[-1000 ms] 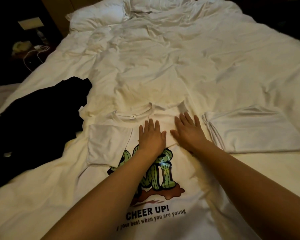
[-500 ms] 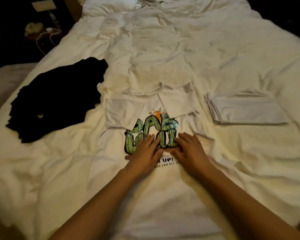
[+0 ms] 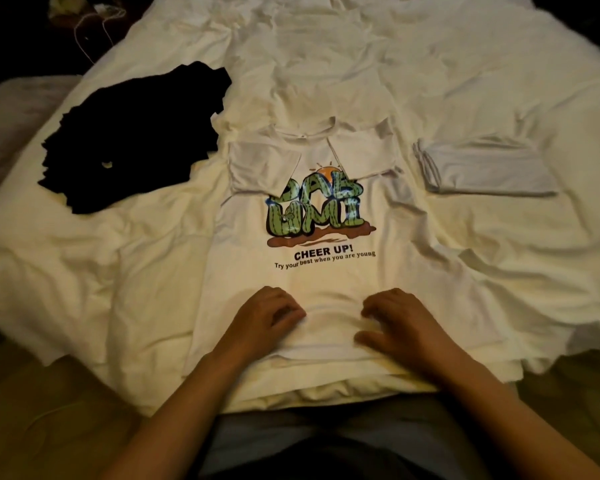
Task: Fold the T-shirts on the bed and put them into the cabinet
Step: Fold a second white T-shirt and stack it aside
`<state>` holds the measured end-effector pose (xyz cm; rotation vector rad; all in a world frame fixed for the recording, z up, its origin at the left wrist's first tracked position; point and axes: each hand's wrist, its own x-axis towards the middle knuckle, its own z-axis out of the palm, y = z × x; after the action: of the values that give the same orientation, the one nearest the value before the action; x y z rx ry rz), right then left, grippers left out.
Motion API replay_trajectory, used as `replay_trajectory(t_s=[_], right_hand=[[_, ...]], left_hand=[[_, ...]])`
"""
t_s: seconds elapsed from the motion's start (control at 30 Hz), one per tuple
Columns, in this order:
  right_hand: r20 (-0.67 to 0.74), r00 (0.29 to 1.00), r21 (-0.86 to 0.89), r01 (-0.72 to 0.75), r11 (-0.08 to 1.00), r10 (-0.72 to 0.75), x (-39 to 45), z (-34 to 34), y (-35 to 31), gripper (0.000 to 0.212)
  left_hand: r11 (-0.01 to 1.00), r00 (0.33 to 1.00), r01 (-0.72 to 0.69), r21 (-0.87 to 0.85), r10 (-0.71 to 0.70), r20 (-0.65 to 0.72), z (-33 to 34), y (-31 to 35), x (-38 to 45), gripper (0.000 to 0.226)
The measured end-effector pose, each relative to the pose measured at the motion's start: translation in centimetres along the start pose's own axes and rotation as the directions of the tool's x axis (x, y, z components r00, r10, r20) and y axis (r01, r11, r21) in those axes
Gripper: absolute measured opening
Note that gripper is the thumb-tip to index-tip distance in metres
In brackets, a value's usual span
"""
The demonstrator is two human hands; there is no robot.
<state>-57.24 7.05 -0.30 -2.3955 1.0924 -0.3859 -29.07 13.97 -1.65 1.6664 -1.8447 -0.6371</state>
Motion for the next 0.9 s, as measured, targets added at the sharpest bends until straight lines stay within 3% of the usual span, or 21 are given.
replay_trajectory(t_s=[0.2,0.37,0.57,0.7,0.77,0.9], right_hand=[[0.205,0.976,-0.042,0.077,0.996,-0.067,-2.5,-0.2,0.2,0.066],[0.067,0.990,-0.088,0.129,0.988,-0.123,-2.9,0.2,0.3,0.039],[-0.117,0.989,-0.118,0.075,0.990,-0.089,-3.8,0.1,0.4,0.017],[-0.103,0.992,-0.144,0.056,0.988,-0.071,-4.6,-0.6,0.4,0.023],[-0.095,0.994,-0.169,0.041,0.985,-0.057,-4.9,-0.9,0.3,0.022],[-0.230,0.957,-0.130,-0.208,0.969,0.175,-5.6,-1.7,-0.2,0.013]], left_hand=[[0.996,0.986,0.091,-0.010,-0.089,0.142,-0.9,0.1,-3.6,0.041],[0.990,0.970,0.098,0.099,-0.117,0.214,-1.9,0.8,-4.9,0.036],[0.961,0.973,0.174,0.215,-0.202,0.116,-2.4,1.5,-5.7,0.015],[0.935,0.960,0.272,0.226,-0.281,0.009,-2.6,2.1,-6.4,0.011],[0.935,0.951,0.310,0.171,-0.305,-0.056,-2.6,2.6,-6.6,0.009],[0.910,0.901,0.409,-0.075,-0.415,-0.129,-2.6,3.8,-7.0,0.015]])
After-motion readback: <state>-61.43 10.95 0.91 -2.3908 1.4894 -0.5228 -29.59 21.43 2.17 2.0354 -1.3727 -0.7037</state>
